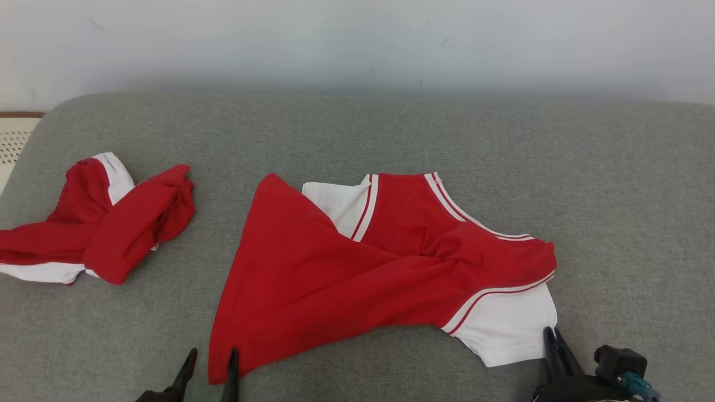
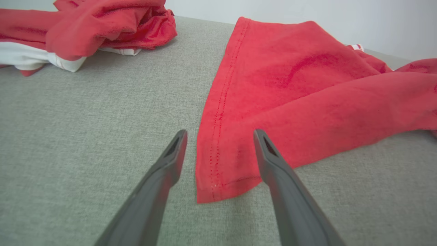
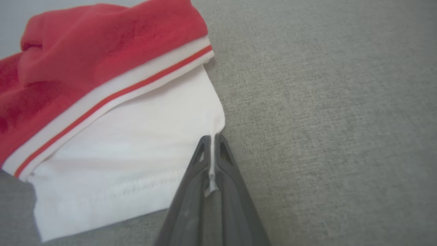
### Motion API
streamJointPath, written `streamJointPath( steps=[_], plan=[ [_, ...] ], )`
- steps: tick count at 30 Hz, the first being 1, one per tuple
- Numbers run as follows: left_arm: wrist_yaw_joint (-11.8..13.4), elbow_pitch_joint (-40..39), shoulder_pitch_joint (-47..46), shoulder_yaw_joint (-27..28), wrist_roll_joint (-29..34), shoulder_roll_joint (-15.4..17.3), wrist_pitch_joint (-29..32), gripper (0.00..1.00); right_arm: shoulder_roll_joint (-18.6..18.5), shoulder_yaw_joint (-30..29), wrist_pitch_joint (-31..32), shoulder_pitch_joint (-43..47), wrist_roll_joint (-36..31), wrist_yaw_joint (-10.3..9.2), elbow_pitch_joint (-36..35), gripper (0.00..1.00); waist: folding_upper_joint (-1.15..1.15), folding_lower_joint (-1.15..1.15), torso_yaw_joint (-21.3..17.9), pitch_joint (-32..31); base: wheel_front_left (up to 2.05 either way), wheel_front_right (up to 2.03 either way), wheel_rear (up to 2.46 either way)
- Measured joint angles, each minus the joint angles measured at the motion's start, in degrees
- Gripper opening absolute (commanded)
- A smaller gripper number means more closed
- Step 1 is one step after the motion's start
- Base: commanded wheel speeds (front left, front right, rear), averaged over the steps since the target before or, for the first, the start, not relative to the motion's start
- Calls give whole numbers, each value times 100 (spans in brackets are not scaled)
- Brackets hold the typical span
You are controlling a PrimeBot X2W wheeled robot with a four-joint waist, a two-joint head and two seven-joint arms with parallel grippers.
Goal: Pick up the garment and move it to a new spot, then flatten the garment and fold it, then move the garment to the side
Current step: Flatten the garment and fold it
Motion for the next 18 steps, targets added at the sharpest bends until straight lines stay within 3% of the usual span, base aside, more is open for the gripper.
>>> streamJointPath(
  steps=[8,18],
  plan=[
    [-10,129,-107,43,-326,2,0,100,-342,-203,25,255,-21,2,-280,0,0,0,-201,62,0,0,0],
    [-205,76,-59,-143,-783,0,0,100,-352,-209,32,372,-19,2,-436,0,0,0,-335,99,0,0,0]
  ],
)
